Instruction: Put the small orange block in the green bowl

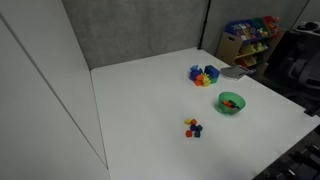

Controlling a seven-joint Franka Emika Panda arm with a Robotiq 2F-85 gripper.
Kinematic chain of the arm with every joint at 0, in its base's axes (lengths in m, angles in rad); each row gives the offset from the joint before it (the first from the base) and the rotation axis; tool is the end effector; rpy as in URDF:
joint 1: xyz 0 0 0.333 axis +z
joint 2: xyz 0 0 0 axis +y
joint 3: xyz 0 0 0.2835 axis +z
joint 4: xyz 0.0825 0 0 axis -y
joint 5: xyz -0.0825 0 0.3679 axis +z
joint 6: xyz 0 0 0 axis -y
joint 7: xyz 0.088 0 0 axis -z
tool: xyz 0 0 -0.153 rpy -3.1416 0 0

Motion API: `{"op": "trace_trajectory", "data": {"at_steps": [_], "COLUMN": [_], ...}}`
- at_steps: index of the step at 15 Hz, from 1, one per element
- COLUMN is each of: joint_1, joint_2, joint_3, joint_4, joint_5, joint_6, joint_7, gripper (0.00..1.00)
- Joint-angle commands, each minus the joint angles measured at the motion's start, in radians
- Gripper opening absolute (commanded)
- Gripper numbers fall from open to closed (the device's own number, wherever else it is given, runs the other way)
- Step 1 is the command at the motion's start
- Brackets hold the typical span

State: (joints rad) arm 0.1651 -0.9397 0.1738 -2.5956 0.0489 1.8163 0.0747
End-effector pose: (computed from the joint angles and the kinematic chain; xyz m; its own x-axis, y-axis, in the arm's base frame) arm 0.2878 0.1066 0.4765 0.9671 0.1987 0.1588 0.1880 -0.9789 0.0796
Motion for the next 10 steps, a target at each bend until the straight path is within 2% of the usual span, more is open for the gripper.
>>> {"op": "trace_trajectory", "data": {"at_steps": [1, 5, 10], "joint_1": [-0.002, -0.002, -0.014], "joint_2": [0.001, 0.001, 0.063], "joint_3": [0.002, 0.002, 0.000], "joint_4": [0.003, 0.003, 0.015], "joint_5": [0.001, 0.001, 0.010], "joint_6": [-0.003, -0.003, 0.031], "joint_7": [-0.001, -0.001, 0.010], "gripper": [1.00, 1.00, 1.00]}}
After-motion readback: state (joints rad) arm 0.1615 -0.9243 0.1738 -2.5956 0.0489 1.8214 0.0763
